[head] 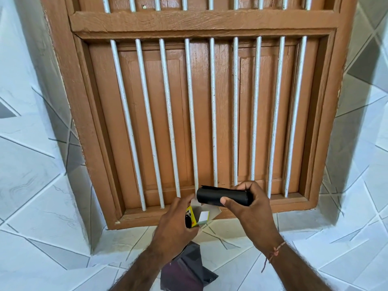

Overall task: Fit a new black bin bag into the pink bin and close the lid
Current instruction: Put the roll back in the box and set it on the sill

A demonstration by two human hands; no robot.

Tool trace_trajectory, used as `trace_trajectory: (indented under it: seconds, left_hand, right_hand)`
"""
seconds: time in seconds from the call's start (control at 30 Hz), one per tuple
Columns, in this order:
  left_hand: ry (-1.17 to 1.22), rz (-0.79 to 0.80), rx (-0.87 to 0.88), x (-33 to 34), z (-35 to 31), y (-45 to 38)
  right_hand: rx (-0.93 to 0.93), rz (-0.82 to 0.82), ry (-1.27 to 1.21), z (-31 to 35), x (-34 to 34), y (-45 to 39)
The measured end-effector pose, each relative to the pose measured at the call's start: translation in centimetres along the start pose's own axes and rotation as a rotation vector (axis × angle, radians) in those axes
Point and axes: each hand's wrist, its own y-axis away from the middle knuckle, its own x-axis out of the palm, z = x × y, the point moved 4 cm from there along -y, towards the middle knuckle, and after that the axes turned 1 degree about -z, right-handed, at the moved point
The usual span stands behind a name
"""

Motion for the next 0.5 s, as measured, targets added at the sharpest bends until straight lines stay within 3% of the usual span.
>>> trace_trajectory:
  seconds: [0.17,0.3,0.5]
  left_hand:
    - [-0.016,0.016,0.033,-0.5,-0.2,0.0]
    - [-0.071,0.034,0.077,-0.4,-0.3,0.3]
    - [-0.065,0.032,0.099,-0.2,-0.4,0.5]
  right_hand:
    - [-0.038,0.191,0.116,0.2,0.1,0.1]
    - [-0.078,0.464,0.195,1.2,-0.3,-0.6]
    - [-0.079,0.574,0.239,1.6,0.0,-2.6]
